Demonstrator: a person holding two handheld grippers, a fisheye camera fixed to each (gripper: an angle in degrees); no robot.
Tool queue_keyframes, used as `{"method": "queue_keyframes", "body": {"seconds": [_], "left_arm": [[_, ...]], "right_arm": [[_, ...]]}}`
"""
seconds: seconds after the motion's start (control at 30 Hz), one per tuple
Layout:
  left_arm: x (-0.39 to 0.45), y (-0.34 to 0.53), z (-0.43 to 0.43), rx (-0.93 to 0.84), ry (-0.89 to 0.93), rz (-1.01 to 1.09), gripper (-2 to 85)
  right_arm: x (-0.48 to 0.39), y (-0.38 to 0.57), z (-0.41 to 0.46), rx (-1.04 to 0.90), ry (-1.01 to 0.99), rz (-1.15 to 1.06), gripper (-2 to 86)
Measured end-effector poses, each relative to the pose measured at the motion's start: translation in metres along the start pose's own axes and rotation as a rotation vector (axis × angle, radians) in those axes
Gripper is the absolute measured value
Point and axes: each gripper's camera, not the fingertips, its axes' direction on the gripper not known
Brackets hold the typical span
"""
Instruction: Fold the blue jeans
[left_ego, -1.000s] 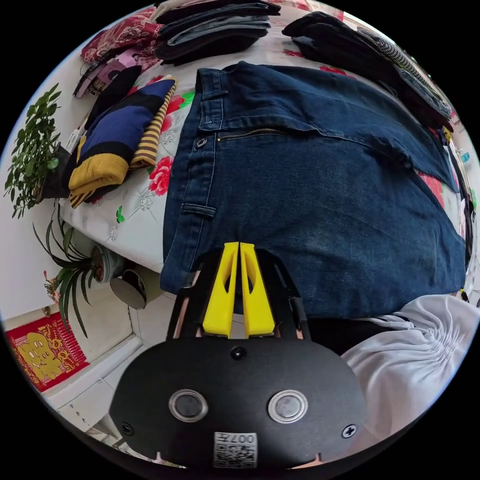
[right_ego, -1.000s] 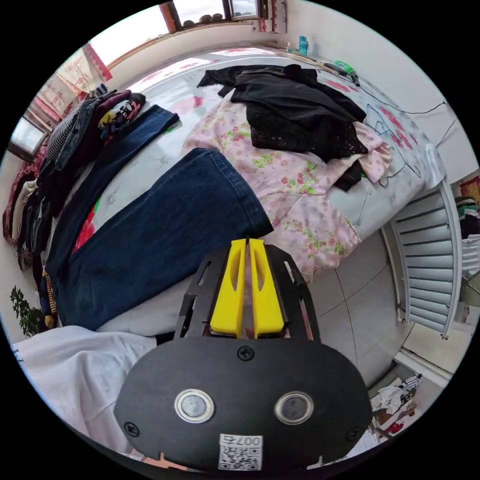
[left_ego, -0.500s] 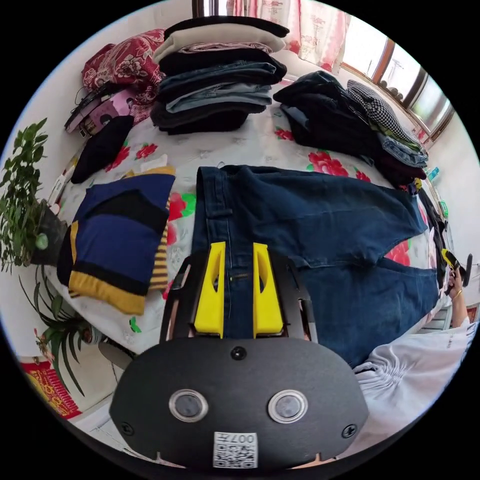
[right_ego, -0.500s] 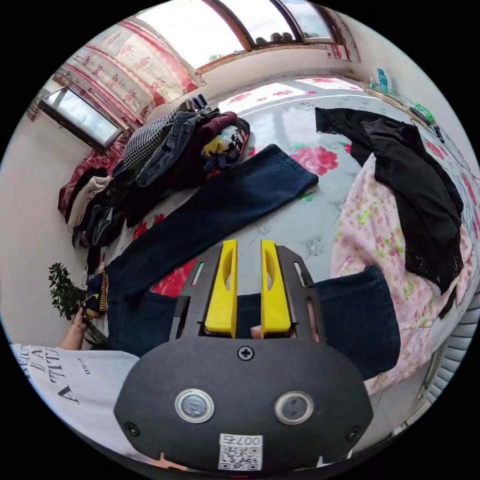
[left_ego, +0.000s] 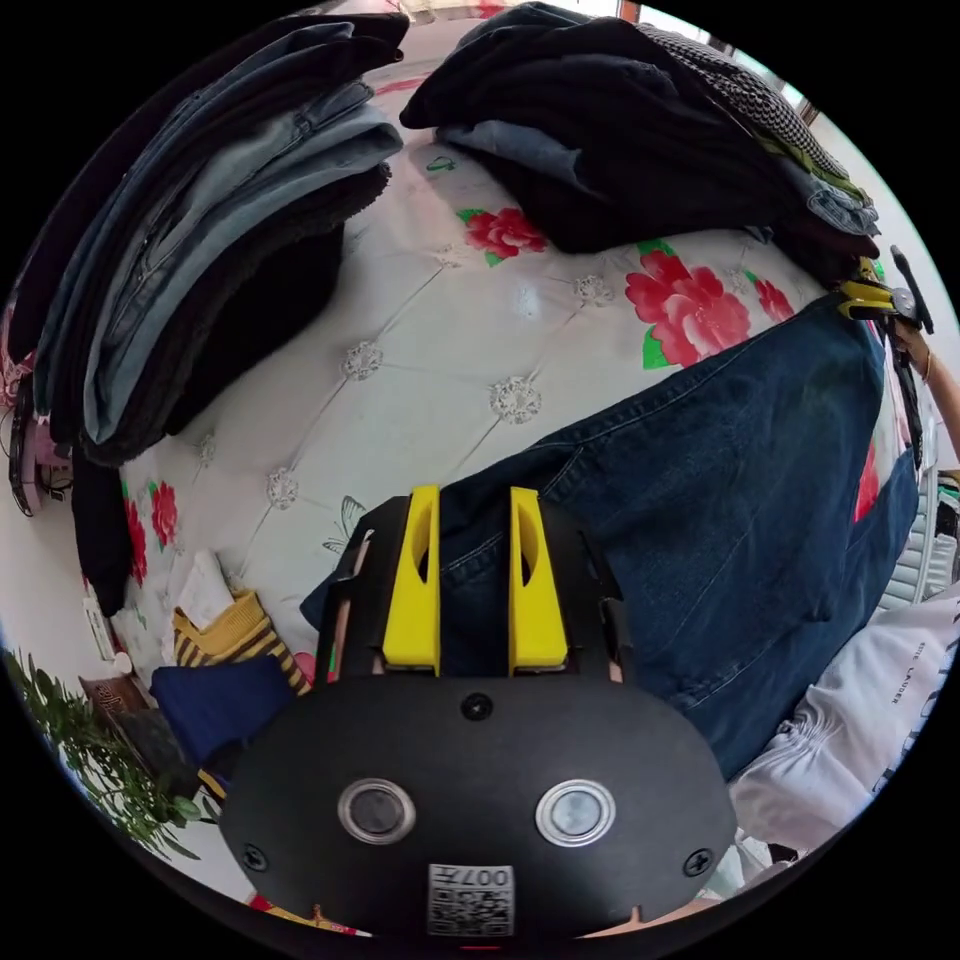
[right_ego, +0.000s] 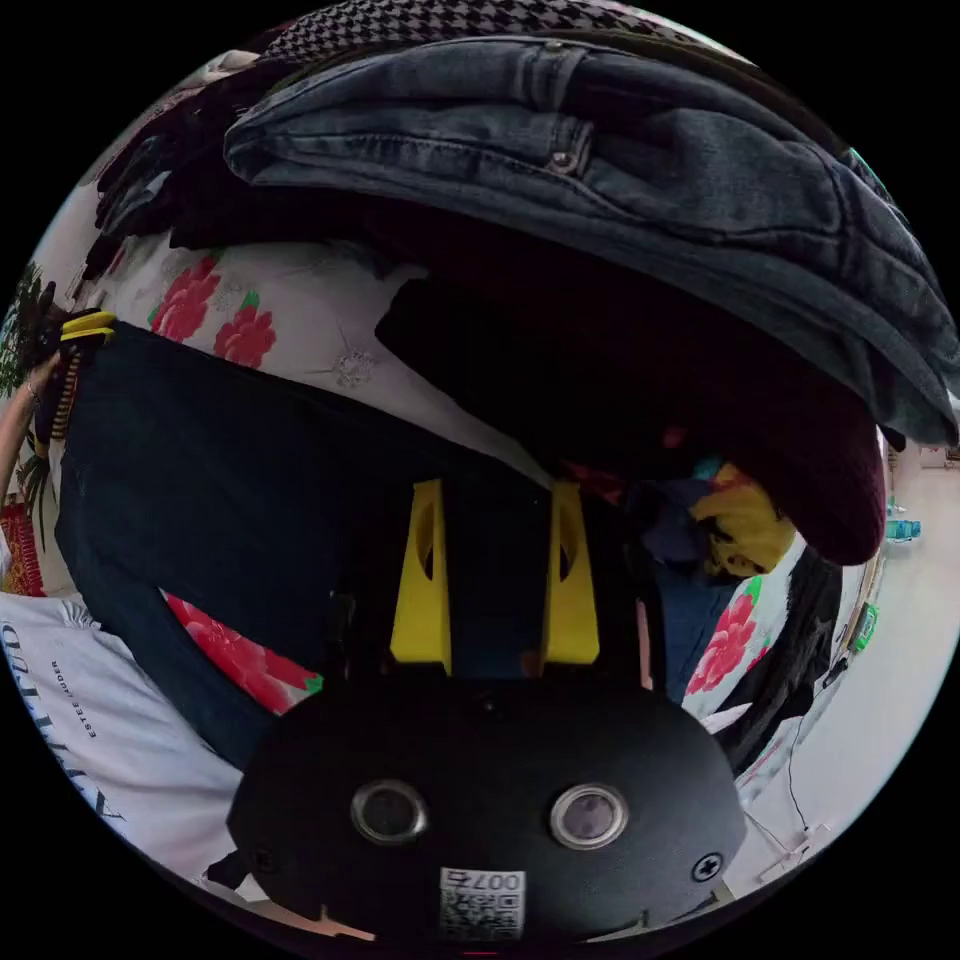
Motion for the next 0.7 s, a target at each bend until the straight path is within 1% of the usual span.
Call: {"method": "queue_keyframes", "body": {"seconds": [0.03, 0.1, 0.17, 0.23, 0.33, 0.4, 0.43, 0.5, 0.57, 0.63, 0.7], "left_arm": [[-0.003, 0.002, -0.001, 0.009, -0.008, -0.013, 6.2], [-0.004, 0.008, -0.001, 0.034, -0.002, -0.024, 2.4], [-0.005, 0.009, -0.003, 0.027, 0.016, -0.057, 0.9], [-0.004, 0.015, -0.016, 0.063, 0.028, -0.074, 0.2], [-0.005, 0.046, -0.063, 0.216, 0.061, -0.132, -0.3], [0.005, 0.089, -0.116, 0.374, 0.086, -0.148, -0.3], [0.01, 0.103, -0.13, 0.413, 0.089, -0.145, -0.3], [0.039, 0.164, -0.181, 0.55, 0.067, -0.111, -0.2], [0.064, 0.214, -0.209, 0.611, 0.059, -0.098, -0.2], [0.088, 0.265, -0.222, 0.622, 0.053, -0.099, -0.2], [0.117, 0.32, -0.209, 0.538, 0.077, -0.136, -0.1]], "right_arm": [[0.003, 0.002, -0.004, 0.075, -0.045, -0.009, 6.6], [0.02, 0.011, 0.002, 0.102, -0.126, 0.047, 3.8], [0.023, 0.02, 0.001, 0.109, -0.165, 0.043, 1.8], [0.018, 0.04, -0.016, 0.196, -0.12, 0.027, 0.8], [0.009, 0.093, -0.058, 0.36, -0.069, 0.013, 0.2], [-0.003, 0.152, -0.094, 0.487, -0.009, 0.017, 0.0], [-0.007, 0.169, -0.102, 0.513, 0.009, 0.022, 0.0], [-0.031, 0.242, -0.128, 0.605, 0.081, 0.022, 0.0], [-0.053, 0.298, -0.139, 0.644, 0.133, 0.029, 0.0], [-0.076, 0.351, -0.14, 0.658, 0.149, 0.058, 0.1], [-0.102, 0.409, -0.115, 0.6, 0.104, 0.123, 0.4]]}}
